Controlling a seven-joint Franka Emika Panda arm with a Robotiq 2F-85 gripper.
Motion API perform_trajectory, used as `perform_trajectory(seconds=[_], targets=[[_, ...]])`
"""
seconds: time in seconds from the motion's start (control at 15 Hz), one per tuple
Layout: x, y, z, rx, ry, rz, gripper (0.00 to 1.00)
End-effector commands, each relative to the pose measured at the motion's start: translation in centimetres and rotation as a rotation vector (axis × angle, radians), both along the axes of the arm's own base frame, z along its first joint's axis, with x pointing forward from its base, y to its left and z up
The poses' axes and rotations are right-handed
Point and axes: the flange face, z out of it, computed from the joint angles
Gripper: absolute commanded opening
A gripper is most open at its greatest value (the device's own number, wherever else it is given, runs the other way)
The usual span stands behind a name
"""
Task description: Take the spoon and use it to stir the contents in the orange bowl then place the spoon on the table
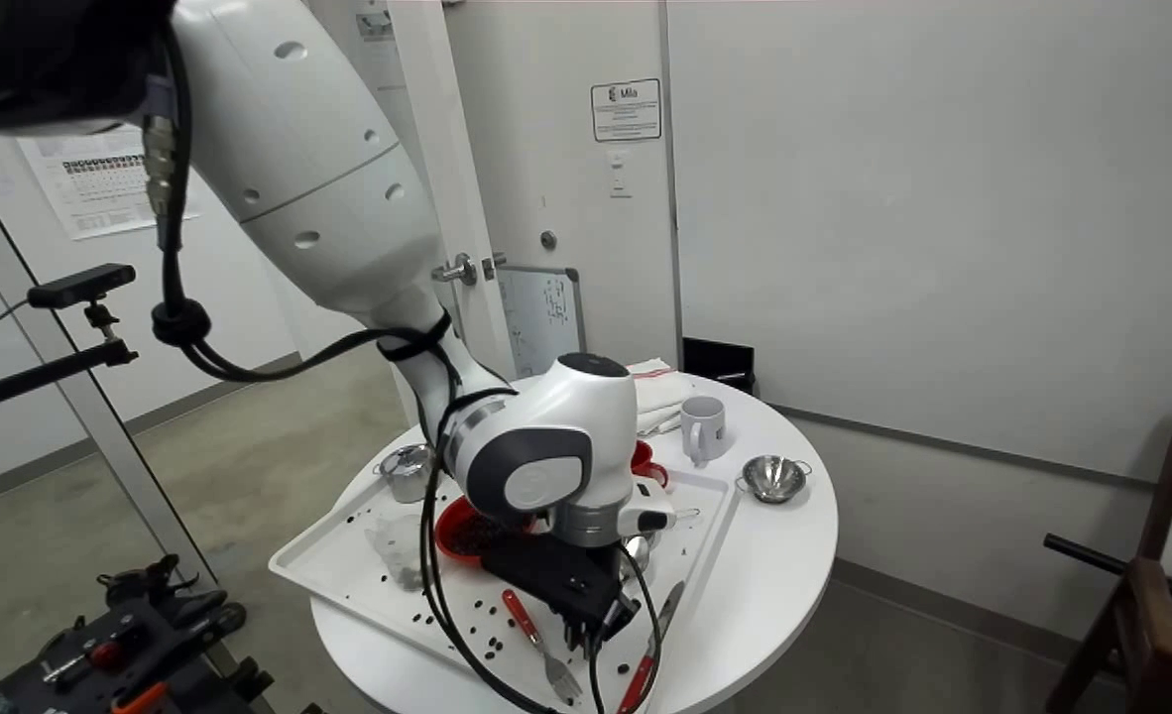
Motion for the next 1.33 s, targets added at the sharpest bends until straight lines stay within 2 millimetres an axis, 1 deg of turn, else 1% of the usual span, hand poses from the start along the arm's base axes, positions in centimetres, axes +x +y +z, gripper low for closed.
perform_trajectory(seconds=[0.0,0.13,0.27,0.47,0.67,0.93,1.07,1.27], targets=[[-0.3,1.4,5.4,0.006,-0.006,0.018,0.08],[0.6,2.2,7.9,0.002,0.023,0.048,0.08],[2.1,3.3,10.1,-0.01,0.074,0.083,0.08],[5.2,5.8,12.9,-0.032,0.155,0.159,0.08],[8.1,8.4,14.8,-0.065,0.236,0.238,0.08],[11.3,11.1,16.0,-0.122,0.42,0.339,0.08],[12.6,12.2,16.1,-0.153,0.504,0.373,0.08],[14.2,13.6,15.5,-0.191,0.603,0.416,0.08]])
